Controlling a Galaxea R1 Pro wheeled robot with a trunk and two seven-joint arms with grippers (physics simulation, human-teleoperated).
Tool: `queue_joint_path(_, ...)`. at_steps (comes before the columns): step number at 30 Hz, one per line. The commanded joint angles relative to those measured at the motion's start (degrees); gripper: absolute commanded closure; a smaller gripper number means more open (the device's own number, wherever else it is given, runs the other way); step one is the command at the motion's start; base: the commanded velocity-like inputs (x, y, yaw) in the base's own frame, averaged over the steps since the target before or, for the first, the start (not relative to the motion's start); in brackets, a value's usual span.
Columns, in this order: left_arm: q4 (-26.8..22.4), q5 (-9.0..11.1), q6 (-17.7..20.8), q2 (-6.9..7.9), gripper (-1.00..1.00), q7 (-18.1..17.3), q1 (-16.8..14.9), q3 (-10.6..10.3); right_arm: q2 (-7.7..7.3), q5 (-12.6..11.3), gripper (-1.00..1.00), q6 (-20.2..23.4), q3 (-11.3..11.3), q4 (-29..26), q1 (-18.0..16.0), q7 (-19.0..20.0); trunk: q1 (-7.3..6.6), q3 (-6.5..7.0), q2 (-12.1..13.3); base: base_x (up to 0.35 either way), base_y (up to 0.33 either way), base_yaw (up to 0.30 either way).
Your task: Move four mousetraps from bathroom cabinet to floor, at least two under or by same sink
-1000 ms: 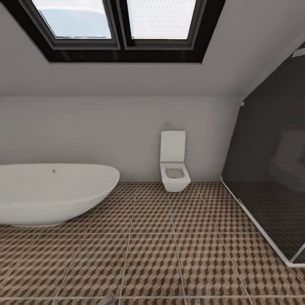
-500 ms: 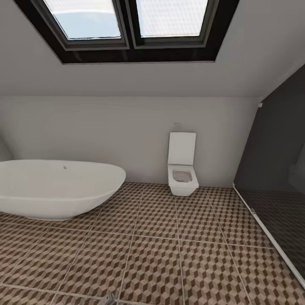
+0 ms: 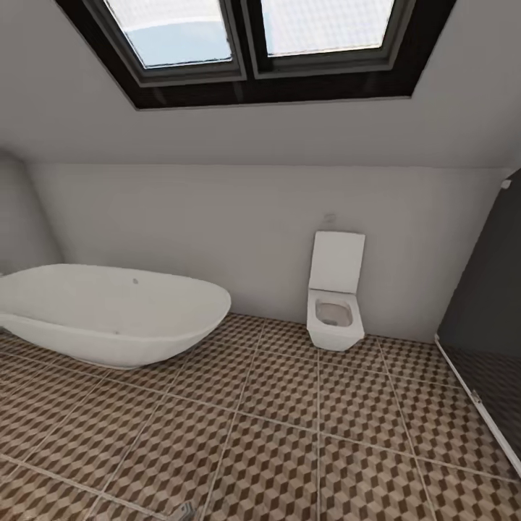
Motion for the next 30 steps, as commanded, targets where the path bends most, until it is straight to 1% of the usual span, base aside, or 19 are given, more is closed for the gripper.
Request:
queue_joint_path(1,0.0,0.39,0.02,-0.02,1.0,0.26,-0.05,-0.49,-0.01,-0.61,1.0,-0.55,0.48,-0.26,-0.03,-0.19,0.03,-0.06,-0.04,0.233,-0.236,0.289)
queue_joint_path(8,0.0,0.39,0.02,-0.11,1.0,0.26,-0.05,-0.49,0.01,-0.61,1.0,-0.95,0.46,-0.27,0.23,-0.19,0.03,-0.06,-0.04,0.086,-0.087,0.276)
queue_joint_path(12,0.0,0.4,0.02,-0.22,1.0,0.19,-0.05,-0.5,-0.1,-0.58,1.0,-2.68,0.46,-0.32,0.34,-0.16,0.03,-0.06,-0.04,0.009,-0.009,0.091)
queue_joint_path(16,0.0,0.4,0.02,-0.35,1.0,0.17,-0.05,-0.49,0.15,-0.54,1.0,-3.27,0.5,-0.45,0.47,-0.16,0.03,-0.07,-0.04,0.002,-0.002,0.174)
queue_joint_path(20,0.0,0.4,0.02,-0.5,1.0,0.17,-0.05,-0.52,0.46,-0.53,1.0,-3.36,0.47,-0.51,0.68,-0.18,0.03,-0.14,-0.04,0.0,0.0,0.26)
queue_joint_path(30,0.0,0.4,0.02,-0.54,1.0,0.17,-0.05,-0.49,0.55,-0.53,1.0,-3.37,0.52,-0.53,0.85,-0.19,0.03,-0.35,-0.04,0.0,0.0,0.282)
